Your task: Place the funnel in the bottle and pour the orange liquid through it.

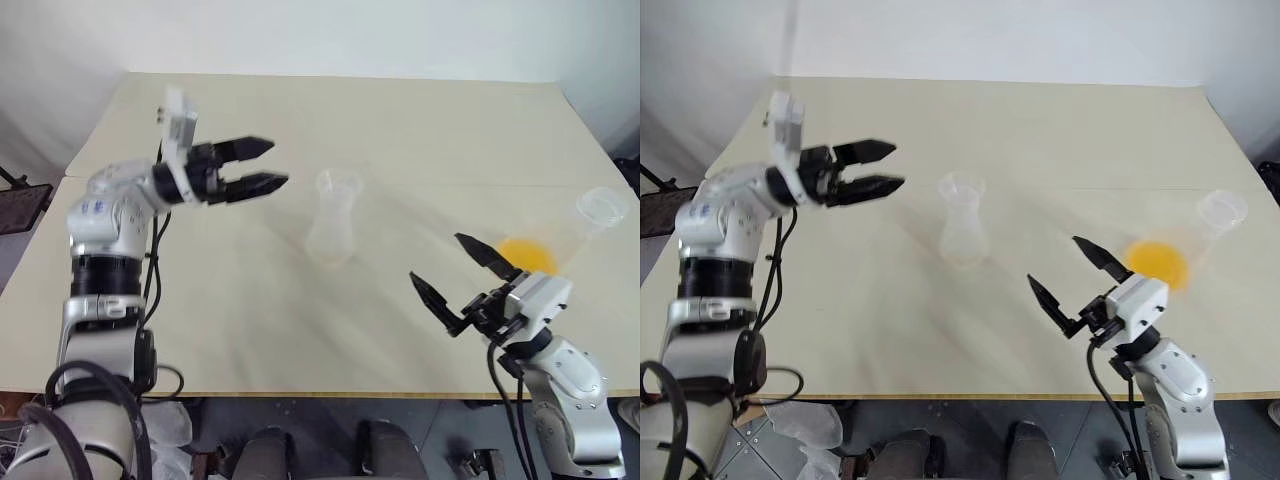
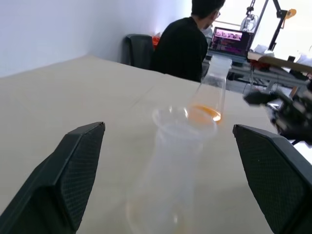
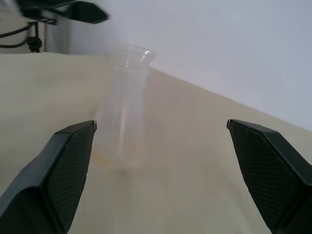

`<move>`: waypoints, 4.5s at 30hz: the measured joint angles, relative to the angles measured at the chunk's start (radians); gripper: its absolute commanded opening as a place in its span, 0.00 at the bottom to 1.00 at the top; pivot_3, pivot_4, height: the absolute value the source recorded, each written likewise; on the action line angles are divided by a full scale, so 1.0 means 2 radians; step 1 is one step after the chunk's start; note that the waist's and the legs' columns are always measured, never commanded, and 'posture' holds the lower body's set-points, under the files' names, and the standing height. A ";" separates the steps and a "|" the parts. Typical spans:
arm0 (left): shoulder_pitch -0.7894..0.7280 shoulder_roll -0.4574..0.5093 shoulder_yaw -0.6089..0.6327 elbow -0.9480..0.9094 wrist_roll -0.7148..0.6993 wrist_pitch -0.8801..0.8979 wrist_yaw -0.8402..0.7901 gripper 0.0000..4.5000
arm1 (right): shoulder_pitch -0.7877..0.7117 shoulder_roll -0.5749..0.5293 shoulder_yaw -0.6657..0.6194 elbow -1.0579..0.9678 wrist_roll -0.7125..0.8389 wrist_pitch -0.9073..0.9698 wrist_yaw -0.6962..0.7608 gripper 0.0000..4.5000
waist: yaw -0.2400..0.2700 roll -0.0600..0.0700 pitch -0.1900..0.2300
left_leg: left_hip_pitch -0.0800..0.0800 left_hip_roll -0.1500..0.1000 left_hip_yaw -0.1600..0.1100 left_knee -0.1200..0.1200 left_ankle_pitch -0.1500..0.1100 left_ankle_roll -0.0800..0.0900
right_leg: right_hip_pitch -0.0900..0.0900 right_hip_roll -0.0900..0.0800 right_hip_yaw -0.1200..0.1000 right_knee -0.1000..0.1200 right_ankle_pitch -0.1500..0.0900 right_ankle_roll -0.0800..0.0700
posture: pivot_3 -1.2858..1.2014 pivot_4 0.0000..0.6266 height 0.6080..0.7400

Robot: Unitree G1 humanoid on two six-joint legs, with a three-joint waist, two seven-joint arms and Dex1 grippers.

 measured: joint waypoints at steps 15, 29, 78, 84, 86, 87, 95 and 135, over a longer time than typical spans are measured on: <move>0.164 -0.060 0.014 -0.099 0.001 -0.153 0.061 0.99 | 0.187 0.009 -0.217 -0.016 0.072 0.008 -0.026 1.00 | 0.014 0.000 0.000 | 0.001 0.000 0.003 0.000 0.000 0.000 | 0.001 0.000 0.001 0.000 0.000 0.000 | 0.52 0.24 1.00; 0.165 -0.073 -0.022 -0.128 -0.021 -0.133 0.036 0.99 | 0.110 -0.062 -0.252 0.035 0.108 0.121 -0.090 1.00 | 0.001 0.001 -0.001 | 0.003 0.001 0.005 0.000 0.000 0.000 | 0.001 0.000 0.004 0.000 0.000 0.000 | 0.52 0.24 1.00; 0.192 -0.057 -0.006 -0.173 -0.029 -0.127 0.092 1.00 | -0.239 -0.142 -0.094 0.162 0.019 0.228 -0.083 0.55 | -0.001 0.002 -0.001 | 0.002 0.001 0.004 -0.001 0.000 0.000 | 0.000 0.000 0.003 -0.001 0.000 0.000 | 0.52 0.24 1.00; 0.185 -0.054 -0.002 -0.156 -0.027 -0.137 0.096 1.00 | -0.336 -0.158 0.032 0.085 -0.058 0.272 -0.099 0.55 | 0.000 0.002 -0.001 | 0.001 0.000 0.003 -0.001 0.000 0.000 | 0.000 0.000 0.002 -0.001 0.000 0.000 | 0.52 0.24 1.00; 0.186 -0.053 -0.001 -0.154 -0.027 -0.141 0.097 1.00 | -0.365 -0.156 0.073 0.084 -0.095 0.274 -0.104 0.55 | 0.002 0.002 -0.001 | 0.001 0.000 0.003 0.000 0.000 0.000 | 0.000 0.000 0.002 -0.001 0.000 0.000 | 0.52 0.24 1.00; 0.187 -0.052 0.000 -0.154 -0.026 -0.142 0.098 1.00 | -0.377 -0.154 0.095 0.088 -0.116 0.266 -0.104 0.55 | 0.002 0.002 -0.001 | 0.000 0.000 0.003 0.000 0.000 0.000 | 0.000 0.000 0.001 -0.001 0.000 0.000 | 0.52 0.24 1.00; 0.203 -0.053 0.004 -0.154 -0.022 -0.147 0.111 1.00 | -0.446 -0.129 0.225 0.179 -0.294 0.158 -0.128 0.55 | -0.003 0.002 -0.001 | -0.002 0.000 0.002 0.000 0.000 0.000 | -0.001 0.000 -0.002 -0.001 0.000 0.000 | 0.52 0.24 1.00; 0.217 -0.071 0.000 -0.156 -0.020 -0.163 0.139 1.00 | -0.514 -0.072 0.281 0.270 -0.575 -0.039 -0.159 0.55 | -0.017 0.002 -0.001 | -0.004 0.000 -0.003 0.000 0.000 0.000 | -0.001 -0.001 -0.004 -0.001 0.000 0.000 | 0.52 0.24 1.00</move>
